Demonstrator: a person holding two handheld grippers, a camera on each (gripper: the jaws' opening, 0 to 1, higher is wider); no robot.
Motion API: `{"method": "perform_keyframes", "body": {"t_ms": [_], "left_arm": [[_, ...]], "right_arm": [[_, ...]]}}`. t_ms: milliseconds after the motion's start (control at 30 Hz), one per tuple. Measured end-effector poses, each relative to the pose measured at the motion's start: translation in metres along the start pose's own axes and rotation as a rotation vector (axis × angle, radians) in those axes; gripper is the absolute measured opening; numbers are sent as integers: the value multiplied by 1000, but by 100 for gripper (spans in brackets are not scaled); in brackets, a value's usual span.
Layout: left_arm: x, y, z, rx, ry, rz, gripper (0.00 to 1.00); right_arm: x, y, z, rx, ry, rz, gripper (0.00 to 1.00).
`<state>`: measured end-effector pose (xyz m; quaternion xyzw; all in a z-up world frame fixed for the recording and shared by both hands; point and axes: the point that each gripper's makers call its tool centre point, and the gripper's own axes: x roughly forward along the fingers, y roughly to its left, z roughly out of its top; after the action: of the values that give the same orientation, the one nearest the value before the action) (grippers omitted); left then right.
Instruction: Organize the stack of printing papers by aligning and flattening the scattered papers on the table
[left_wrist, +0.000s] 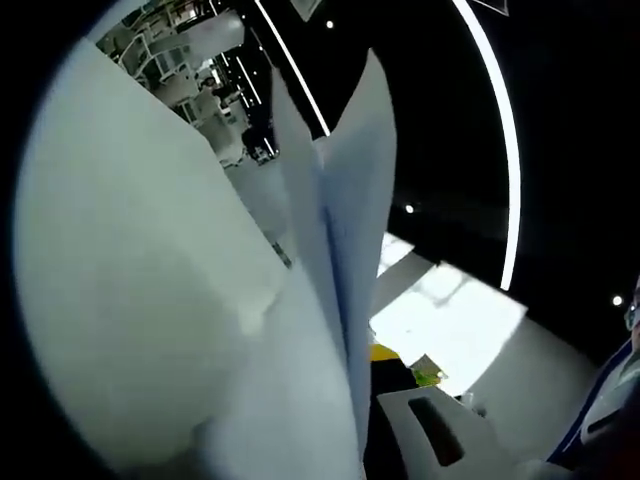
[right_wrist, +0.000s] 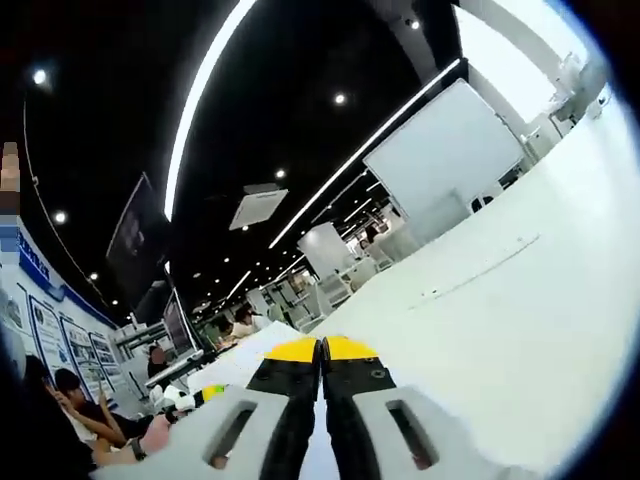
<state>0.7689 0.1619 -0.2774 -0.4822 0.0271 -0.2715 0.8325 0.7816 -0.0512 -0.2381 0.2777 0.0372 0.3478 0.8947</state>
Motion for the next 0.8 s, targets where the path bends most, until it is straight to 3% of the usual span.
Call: {"method": "perform_keyframes", "body": {"t_ms": [167,233,800], "left_arm": [[-1,1,2,-11,-4,-6,6],[-1,0,2,-10,-4,-7,6],[-2,-5,2,-2,-8,-23,6]], "right_arm": [[0,-11,-5,-55,27,-54,0],[0,-24,-16,-108,96,-122,0],[1,-40,-29,-163,162,-175,0]]}}
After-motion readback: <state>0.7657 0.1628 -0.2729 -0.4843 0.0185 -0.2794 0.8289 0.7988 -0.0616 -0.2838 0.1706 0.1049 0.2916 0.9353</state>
